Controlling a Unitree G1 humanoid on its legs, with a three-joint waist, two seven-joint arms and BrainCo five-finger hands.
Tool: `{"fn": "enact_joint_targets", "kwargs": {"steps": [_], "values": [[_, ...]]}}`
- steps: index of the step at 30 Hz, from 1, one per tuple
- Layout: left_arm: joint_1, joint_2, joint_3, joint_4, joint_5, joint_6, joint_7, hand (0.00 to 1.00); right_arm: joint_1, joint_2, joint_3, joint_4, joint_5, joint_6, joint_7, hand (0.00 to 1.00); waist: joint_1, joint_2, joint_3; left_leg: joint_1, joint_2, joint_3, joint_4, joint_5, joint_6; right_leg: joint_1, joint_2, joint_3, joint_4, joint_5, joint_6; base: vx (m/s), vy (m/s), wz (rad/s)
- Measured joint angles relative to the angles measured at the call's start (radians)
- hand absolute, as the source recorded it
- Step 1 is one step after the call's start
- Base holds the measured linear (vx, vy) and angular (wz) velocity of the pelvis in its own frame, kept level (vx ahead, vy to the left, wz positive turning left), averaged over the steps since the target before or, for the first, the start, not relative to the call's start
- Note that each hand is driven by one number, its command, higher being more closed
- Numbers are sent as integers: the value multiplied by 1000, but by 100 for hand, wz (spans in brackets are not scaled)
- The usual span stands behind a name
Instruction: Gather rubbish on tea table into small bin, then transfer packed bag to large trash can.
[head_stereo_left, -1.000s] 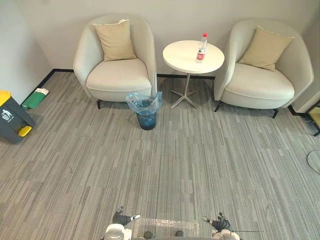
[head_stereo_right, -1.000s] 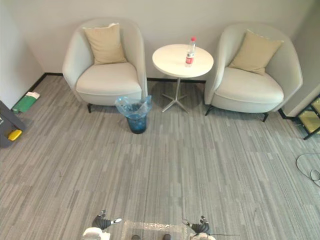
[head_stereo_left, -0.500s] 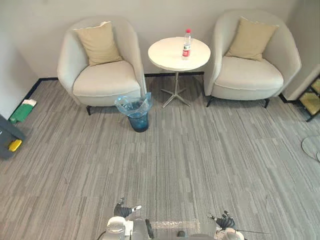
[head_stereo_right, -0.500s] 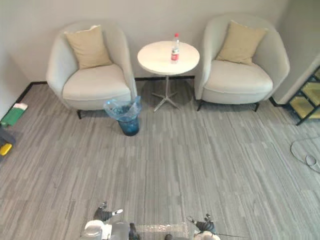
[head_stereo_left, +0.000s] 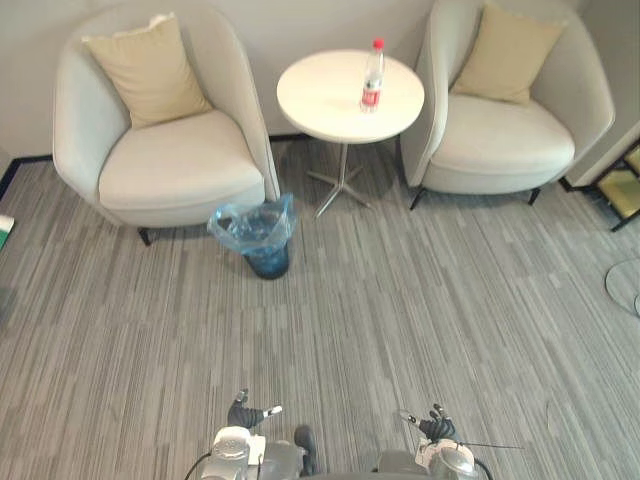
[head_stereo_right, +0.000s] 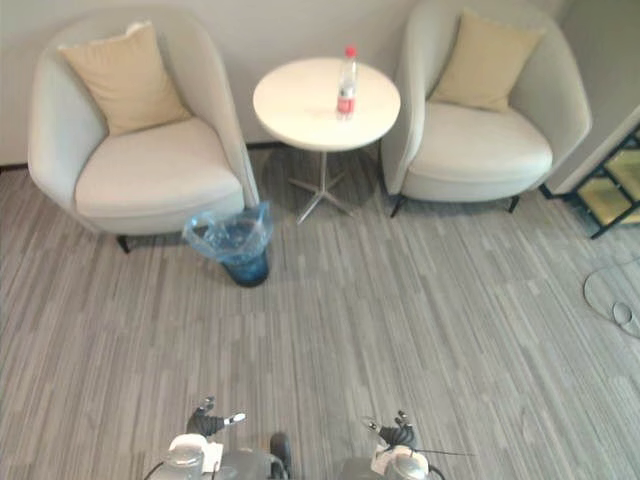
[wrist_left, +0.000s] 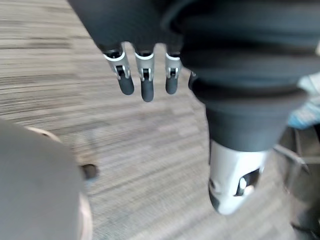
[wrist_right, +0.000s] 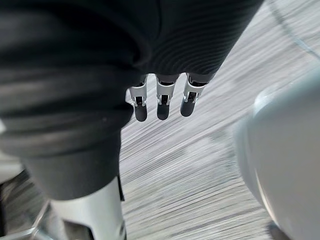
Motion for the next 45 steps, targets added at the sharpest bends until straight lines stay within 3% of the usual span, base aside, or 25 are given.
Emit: {"fn": "enact_joint_targets", "kwargs": {"steps": [2, 4, 5, 6, 7, 8, 10, 13, 14, 16, 18, 20, 21, 22, 24, 26, 28, 31, 33, 35, 37, 39, 42, 43, 45], "values": [[0, -5, 0, -1, 2, 0, -1, 0, -10, 0, 1, 0, 0, 0, 1, 0, -3, 8, 5, 26, 39, -17, 0, -1, -2, -29, 36, -67, -216, 20, -13, 388, -93, 28], [6, -4, 0, -1, 6, 0, -2, 0, -12, 0, 1, -1, 0, 0, 0, 0, -5, 9, 6, 50, 57, -18, 3, -16, -28, -47, 80, -46, -392, 110, -23, 318, -131, 17], [6, 0, 1, -1, 12, 0, -2, 0, -9, 0, 5, -1, 0, 1, 0, 0, -6, -3, 4, 70, 58, -20, 7, -39, -66, -57, 110, 4, -535, 231, -39, 388, -219, 20], [4, 8, 3, -2, 12, 0, -2, 0, 0, 6, 10, 0, 0, 1, 1, 0, -7, -48, 1, 90, 29, -39, 9, -69, -104, -68, 113, 79, -609, 422, -84, 391, -256, 22], [-1, 3, 10, 9, 12, 2, -1, 0, -5, -4, 12, -1, 1, 2, 5, 0, -13, -33, 12, 104, 37, -50, 10, -80, -110, -63, 118, 80, -585, 390, -81, 433, -281, -7], [-6, -16, 12, 18, 13, 1, -4, 0, -32, -20, 11, 0, 1, 0, 5, 0, -16, 10, 20, 117, 76, -58, 10, -88, -117, -72, 152, 91, -546, 371, -73, 309, -236, -19], [-8, -37, 15, 22, 23, 2, -3, 0, -32, -22, 7, 1, 1, -4, 8, 0, -33, 27, 21, 135, 102, -73, 18, -88, -120, -67, 175, 82, -515, 299, -89, 288, -221, -8], [-9, -70, 71, 12, 47, 1, -4, 0, -6, -20, -3, -5, 2, -7, 8, 0, -38, 29, 28, -32, 182, -131, 454, -103, -153, 38, 210, 52, -561, 237, -102, 294, -248, 39], [-5, -93, 106, -29, 46, -1, -3, 0, 12, -26, -3, -26, 3, -6, 3, 0, -34, 40, 42, -146, 243, -141, 723, -91, -150, 113, 241, 33, -600, 222, -117, 164, -99, 33], [0, -94, 111, -72, 34, -4, -2, 0, 23, -16, -2, -39, 4, -5, 1, 0, -10, 40, 52, -224, 278, -104, 840, -114, -156, 188, 255, 26, -622, 204, -124, 282, -122, 7], [-1, -95, 107, -78, 15, -5, -2, 0, 27, -7, -4, -38, 6, -5, 0, 0, -3, 30, 50, -273, 263, -60, 765, -133, -141, 238, 254, 29, -653, 200, -113, 284, -48, -11], [-2, -94, 84, -81, 6, -5, -2, 0, 21, -4, -4, -37, 7, -5, -1, 0, 2, 31, 43, -299, 177, -49, 456, -117, -128, 257, 229, 45, -662, 187, -91, 280, 78, -20], [-3, -94, 77, -81, 6, -5, -2, 0, 20, -4, -5, -35, 7, -5, -2, 0, 5, 33, 42, -300, 141, -57, 324, -84, -122, 263, 219, 58, -661, 180, -80, 346, 148, -52], [-8, -93, 70, -80, 3, -6, -2, 0, 20, -3, -7, -29, 7, -2, -3, 0, 26, 35, 39, -285, 92, -89, 171, 60, -123, 262, 208, 98, -661, 168, -60, 443, 170, -70], [-14, -81, 63, -60, 4, -7, -2, 0, 15, 9, 0, -20, 6, 1, -4, 0, 32, 18, 25, -238, 51, -78, 97, 115, -78, 266, 191, 156, -678, 167, -39, 353, 109, -42], [-23, -47, 50, -48, 3, -5, -3, 0, 13, 28, -1, -7, 5, 2, -3, 0, 25, -19, 22, -246, 25, -59, 140, 71, -46, 281, 151, 177, -692, 153, -15, 356, 117, -16], [-20, -45, 51, -45, 2, -4, -3, 0, 14, 31, 0, 2, 2, 2, -1, 0, 36, -24, 16, -205, 17, -28, 151, 10, -44, 280, 133, 222, -629, 129, 19, 351, 133, -49], [-10, -33, 39, -20, 2, -2, -4, 0, 6, 33, 6, -6, 0, -2, 11, 0, 36, -21, 13, -67, 0, 12, 107, -64, -37, 70, 78, 272, -71, 85, 78, 265, 142, -44], [-7, -16, -3, 7, 4, -1, -5, 0, 3, 32, 7, -4, 0, -1, 18, 0, 10, -29, 7, 6, -8, -6, 77, -79, -35, 24, 14, 139, 48, 45, 41, 275, 73, 38], [-12, -11, -8, 15, 11, -1, -4, 0, 1, 32, 7, -4, -1, -1, 22, 0, 9, -26, 5, 50, 5, -29, 45, -78, -37, -8, -2, 48, -22, 30, 16, 397, -15, 47], [-16, -10, -8, 17, 11, 0, -4, 0, -10, 25, 7, -6, -2, -1, 28, 0, 3, -14, 11, 54, 33, -58, 41, -78, -39, -44, 23, 11, -160, 35, 7, 399, -107, 50], [-17, -12, -9, 17, 12, 0, -4, 0, -21, 11, 9, -18, -2, 0, 29, 0, -4, 7, 24, 70, 79, -84, 40, -79, -47, -71, 88, 25, -386, 132, -16, 360, -188, 46], [-10, -5, -8, 17, 12, 0, -5, 0, -3, 8, 25, -18, -1, 0, 29, 0, -6, -23, 11, 115, 71, -126, 39, -111, -117, -60, 115, 100, -625, 427, -40, 380, -225, 29], [-10, -26, 3, 30, 12, 0, -5, 0, -24, -14, 30, -14, -3, 1, 30, 0, -3, 25, 11, 138, 112, -136, 31, -125, -141, -62, 151, 97, -574, 421, -73, 369, -235, 0], [-11, -52, 14, 38, 20, -1, -7, 0, -29, -32, 30, -2, -16, -1, 30, 0, -10, 53, 5, 129, 144, -158, 76, -120, -151, -56, 177, 83, -554, 350, -86, 337, -234, 7]]}}
